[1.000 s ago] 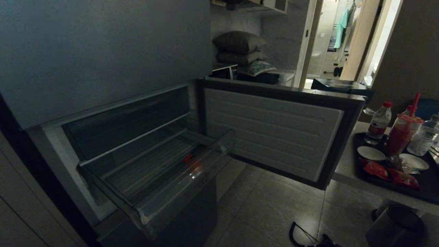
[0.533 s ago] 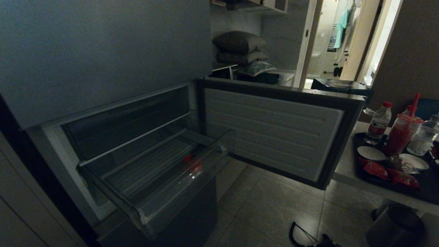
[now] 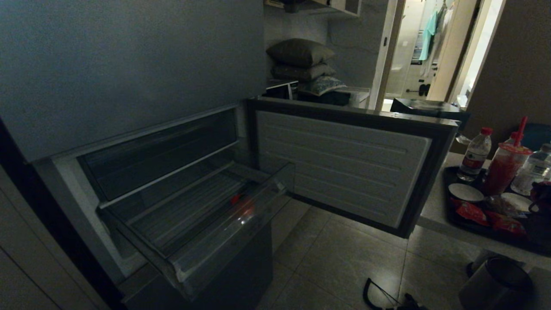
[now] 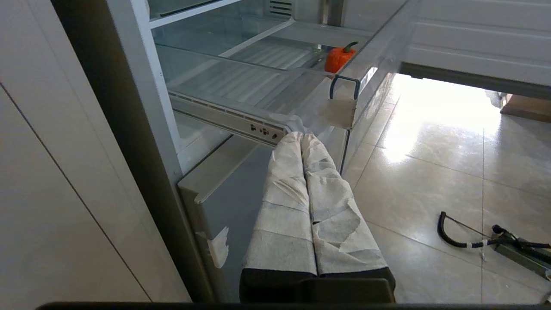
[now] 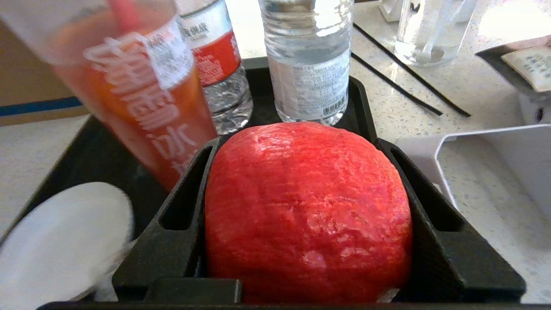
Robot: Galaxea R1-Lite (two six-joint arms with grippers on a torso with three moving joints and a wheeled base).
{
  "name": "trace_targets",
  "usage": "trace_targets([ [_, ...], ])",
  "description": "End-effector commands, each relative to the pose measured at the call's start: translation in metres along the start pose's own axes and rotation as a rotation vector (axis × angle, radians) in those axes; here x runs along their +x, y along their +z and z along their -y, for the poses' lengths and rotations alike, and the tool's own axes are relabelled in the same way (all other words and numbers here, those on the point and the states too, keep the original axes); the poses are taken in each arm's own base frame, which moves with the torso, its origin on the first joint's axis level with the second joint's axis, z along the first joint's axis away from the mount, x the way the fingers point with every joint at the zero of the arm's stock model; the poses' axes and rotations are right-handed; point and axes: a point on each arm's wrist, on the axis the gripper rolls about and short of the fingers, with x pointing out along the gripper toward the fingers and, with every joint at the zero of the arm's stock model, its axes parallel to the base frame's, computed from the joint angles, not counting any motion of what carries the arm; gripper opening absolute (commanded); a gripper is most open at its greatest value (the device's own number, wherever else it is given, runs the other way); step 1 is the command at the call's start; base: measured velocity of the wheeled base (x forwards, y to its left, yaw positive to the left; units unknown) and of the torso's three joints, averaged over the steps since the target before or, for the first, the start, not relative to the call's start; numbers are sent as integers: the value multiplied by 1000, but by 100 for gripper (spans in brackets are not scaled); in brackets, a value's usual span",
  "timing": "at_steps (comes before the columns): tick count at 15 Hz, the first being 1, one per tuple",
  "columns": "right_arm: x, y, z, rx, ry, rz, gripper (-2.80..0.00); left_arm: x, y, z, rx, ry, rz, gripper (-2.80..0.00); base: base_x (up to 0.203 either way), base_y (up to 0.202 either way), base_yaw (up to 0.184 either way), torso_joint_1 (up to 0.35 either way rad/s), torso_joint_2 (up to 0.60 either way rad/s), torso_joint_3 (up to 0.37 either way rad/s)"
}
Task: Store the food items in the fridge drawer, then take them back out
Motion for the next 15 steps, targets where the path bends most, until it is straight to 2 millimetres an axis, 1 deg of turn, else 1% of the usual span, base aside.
trace_targets([
  [1,8,-12,2,0,7,4,-280,0,0,0,0,1,-1,-280,0,0,0,0,0,0],
  [4,11,-14,1,-3,19,12,-280,0,0,0,0,1,-1,-280,0,0,0,0,0,0],
  [8,17,-24,-5,-2,36,6,-280,0,0,0,0,1,-1,-280,0,0,0,0,0,0],
  [10,18,-24,-6,-4,39,6,-280,0,0,0,0,1,-1,-280,0,0,0,0,0,0],
  [11,19,-27,-12,-3,50,2,-280,0,0,0,0,0,0,-280,0,0,0,0,0,0],
  [15,21,-34,-12,2,52,-7,-280,0,0,0,0,1,0,-280,0,0,0,0,0,0],
])
